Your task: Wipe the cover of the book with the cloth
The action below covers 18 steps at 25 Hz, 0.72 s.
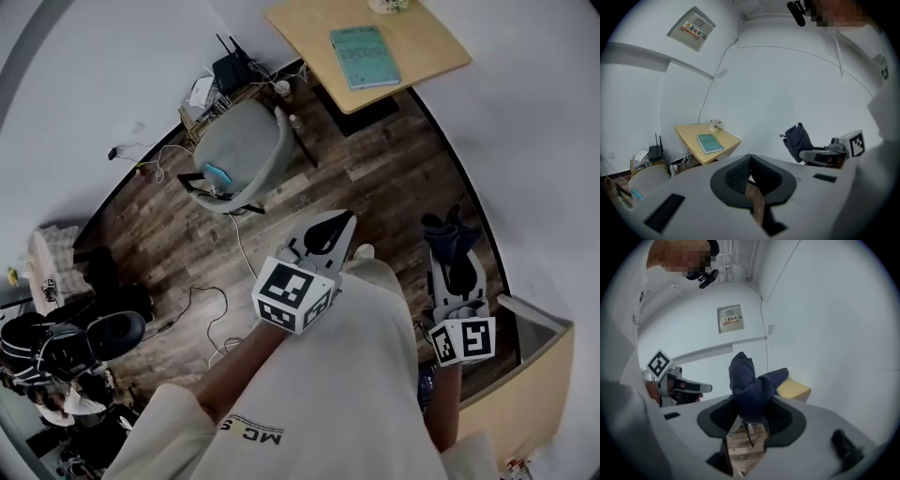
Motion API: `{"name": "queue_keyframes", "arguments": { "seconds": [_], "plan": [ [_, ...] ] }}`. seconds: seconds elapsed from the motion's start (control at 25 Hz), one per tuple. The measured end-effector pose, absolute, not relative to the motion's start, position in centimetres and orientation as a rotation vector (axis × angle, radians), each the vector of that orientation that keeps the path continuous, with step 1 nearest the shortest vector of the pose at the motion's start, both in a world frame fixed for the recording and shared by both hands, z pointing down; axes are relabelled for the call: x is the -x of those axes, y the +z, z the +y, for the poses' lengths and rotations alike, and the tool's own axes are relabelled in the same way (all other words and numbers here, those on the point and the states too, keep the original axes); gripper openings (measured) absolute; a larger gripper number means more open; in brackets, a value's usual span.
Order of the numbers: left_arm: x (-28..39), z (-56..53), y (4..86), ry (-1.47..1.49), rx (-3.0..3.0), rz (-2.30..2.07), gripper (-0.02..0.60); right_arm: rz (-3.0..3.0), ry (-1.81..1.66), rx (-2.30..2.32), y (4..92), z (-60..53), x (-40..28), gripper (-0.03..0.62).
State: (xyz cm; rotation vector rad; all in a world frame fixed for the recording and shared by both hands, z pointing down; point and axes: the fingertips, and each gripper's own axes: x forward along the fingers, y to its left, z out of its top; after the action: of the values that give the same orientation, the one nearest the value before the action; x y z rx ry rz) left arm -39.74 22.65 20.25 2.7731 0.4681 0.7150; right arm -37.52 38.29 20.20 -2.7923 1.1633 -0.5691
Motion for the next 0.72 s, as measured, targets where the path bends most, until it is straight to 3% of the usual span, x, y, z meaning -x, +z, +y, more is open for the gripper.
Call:
{"name": "queue_keyframes", "arguments": {
  "seconds": [0.36, 0.72],
  "plan": [
    [34.7, 22.5, 21.2, 0.706, -2.771, 0.389, 0.011, 1.215, -0.565, 2.731, 20.9, 37.2, 30.5, 0.178],
    [21.5, 16.6, 22.9, 0.679, -2.760, 0.392, 0.011, 1.268, -0.645, 2.757, 23.2, 31.1, 18.9, 0.178]
  ]
}}
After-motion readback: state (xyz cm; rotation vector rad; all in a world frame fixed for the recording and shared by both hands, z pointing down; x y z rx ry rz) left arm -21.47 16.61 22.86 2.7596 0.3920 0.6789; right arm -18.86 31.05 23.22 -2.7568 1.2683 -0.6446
